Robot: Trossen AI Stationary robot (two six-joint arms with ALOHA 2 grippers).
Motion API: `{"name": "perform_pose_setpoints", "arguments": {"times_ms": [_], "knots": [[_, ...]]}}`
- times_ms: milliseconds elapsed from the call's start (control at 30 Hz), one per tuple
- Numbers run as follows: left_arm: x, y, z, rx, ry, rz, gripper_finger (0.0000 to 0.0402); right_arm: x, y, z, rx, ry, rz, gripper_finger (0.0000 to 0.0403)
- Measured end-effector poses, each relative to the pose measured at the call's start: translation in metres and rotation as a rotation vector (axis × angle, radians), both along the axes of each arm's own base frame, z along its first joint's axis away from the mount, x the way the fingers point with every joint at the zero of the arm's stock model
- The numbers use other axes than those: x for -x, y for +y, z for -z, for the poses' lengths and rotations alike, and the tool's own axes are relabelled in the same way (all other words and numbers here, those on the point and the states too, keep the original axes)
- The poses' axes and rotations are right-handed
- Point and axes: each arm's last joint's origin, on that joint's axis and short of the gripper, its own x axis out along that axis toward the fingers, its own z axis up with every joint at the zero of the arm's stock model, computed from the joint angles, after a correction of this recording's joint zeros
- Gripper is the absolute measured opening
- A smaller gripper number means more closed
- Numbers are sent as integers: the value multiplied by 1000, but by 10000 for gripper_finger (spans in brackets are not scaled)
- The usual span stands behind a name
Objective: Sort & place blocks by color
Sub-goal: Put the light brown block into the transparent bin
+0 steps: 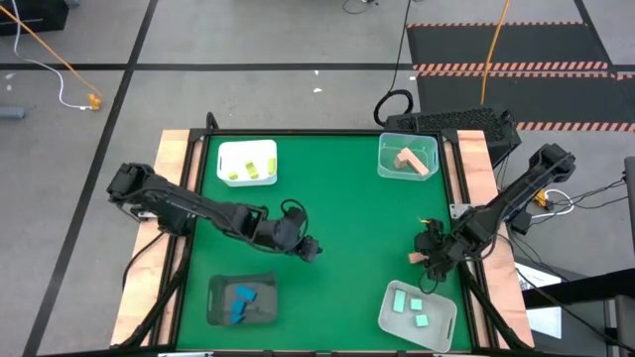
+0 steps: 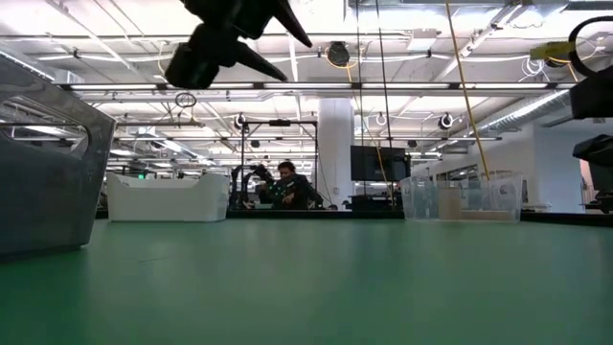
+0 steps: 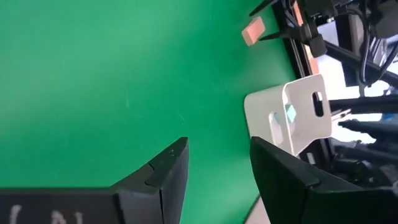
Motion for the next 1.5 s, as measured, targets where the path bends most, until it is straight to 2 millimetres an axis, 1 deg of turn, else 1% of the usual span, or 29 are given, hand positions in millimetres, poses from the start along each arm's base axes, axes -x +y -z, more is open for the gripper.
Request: {"name": "perform_pose_setpoints", "arguments": {"times_ms": [100, 167, 267, 333, 400, 500, 633, 700, 867, 1033, 1167, 1300, 1400, 1500], "knots": [[-3, 11, 0, -38, 1, 36, 173, -2, -1, 3, 30, 9, -32, 219], [-5, 19, 0, -51, 1, 52, 173, -3, -1, 11, 4, 30, -54, 219], [-6, 28, 0, -60, 2, 66, 173, -5, -1, 20, -24, 52, -52, 219], [-7, 33, 0, -75, 3, 80, 173, -5, -2, 23, -14, 84, -38, 219], [-7, 38, 1, -100, 5, 89, 173, -6, -4, 23, 4, 74, -23, 212], [-8, 47, 1, -140, 14, 104, 173, -7, -6, 23, 9, 65, -4, 181], [-7, 63, -3, -218, -1, 122, 173, -8, -8, 21, 7, 53, 12, 112], [-5, 72, -10, -264, -27, 131, 173, -9, -9, 20, -6, 43, 24, 108], [9, 94, -34, -391, -90, 153, 173, -9, -13, 16, -61, 17, 93, 108], [31, 110, -62, -561, -148, 194, 173, -12, -22, 9, -76, -70, 243, 108], [50, 116, -82, -681, -201, 222, 173, -17, -34, 1, -51, -194, 379, 108], [69, 121, -98, -770, -228, 234, 173, -24, -48, -10, -21, -357, 517, 108], [84, 125, -105, -826, -211, 250, 173, -32, -60, -21, 15, -502, 585, 108], [98, 128, -106, -852, -145, 268, 173, -40, -73, -32, 64, -628, 638, 108]]}}
